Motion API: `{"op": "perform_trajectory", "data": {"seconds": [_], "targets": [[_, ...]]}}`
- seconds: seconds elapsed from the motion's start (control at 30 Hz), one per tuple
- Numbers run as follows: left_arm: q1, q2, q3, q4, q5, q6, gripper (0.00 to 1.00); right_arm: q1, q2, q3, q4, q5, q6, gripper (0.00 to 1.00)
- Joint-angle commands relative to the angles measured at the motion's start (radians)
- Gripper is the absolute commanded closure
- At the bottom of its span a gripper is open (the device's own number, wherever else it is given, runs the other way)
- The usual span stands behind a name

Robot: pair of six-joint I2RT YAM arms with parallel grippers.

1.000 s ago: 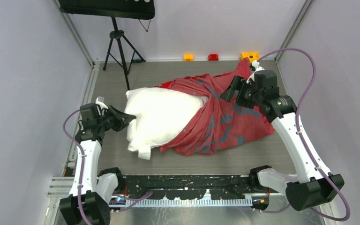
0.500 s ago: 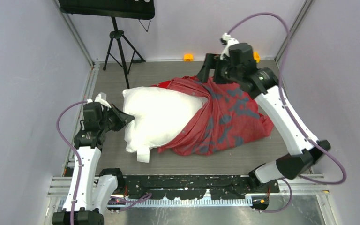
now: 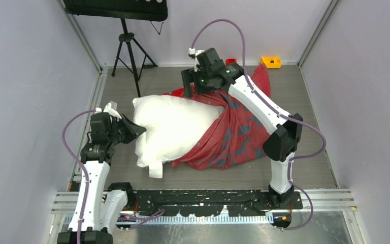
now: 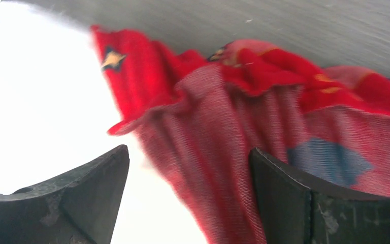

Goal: Remove the pillowcase from the pillow

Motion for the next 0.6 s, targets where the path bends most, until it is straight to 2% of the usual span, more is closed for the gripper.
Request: {"op": "perform_trajectory", "data": {"seconds": [0.0, 0.1, 0.17, 0.33, 0.37, 0.5, 0.57], "targets": [[0.003, -0.010, 0.008, 0.078, 0.011, 0.027, 1.00, 0.049, -0.026, 0.061, 0.031, -0.125, -0.060, 0.09], [0.002, -0.009, 0.010, 0.080, 0.017, 0.027, 1.00, 0.067, 0.006, 0.081, 0.020, -0.122, -0.081, 0.08], [0.003, -0.011, 0.013, 0.078, 0.021, 0.029, 1.00, 0.070, 0.040, 0.095, 0.004, -0.068, -0.082, 0.10], [0.003, -0.020, 0.021, 0.073, 0.018, 0.036, 1.00, 0.071, 0.093, 0.109, -0.019, 0.186, -0.069, 0.31], [0.003, -0.022, 0.021, 0.071, 0.019, 0.037, 1.00, 0.071, 0.101, 0.107, -0.020, 0.218, -0.073, 0.36], [0.003, -0.030, 0.024, 0.061, 0.017, 0.041, 1.00, 0.064, 0.128, 0.103, 0.004, 0.406, -0.063, 0.83], [0.003, -0.037, 0.026, 0.055, 0.014, 0.042, 1.00, 0.042, 0.144, 0.104, 0.018, 0.505, -0.061, 0.91]]}}
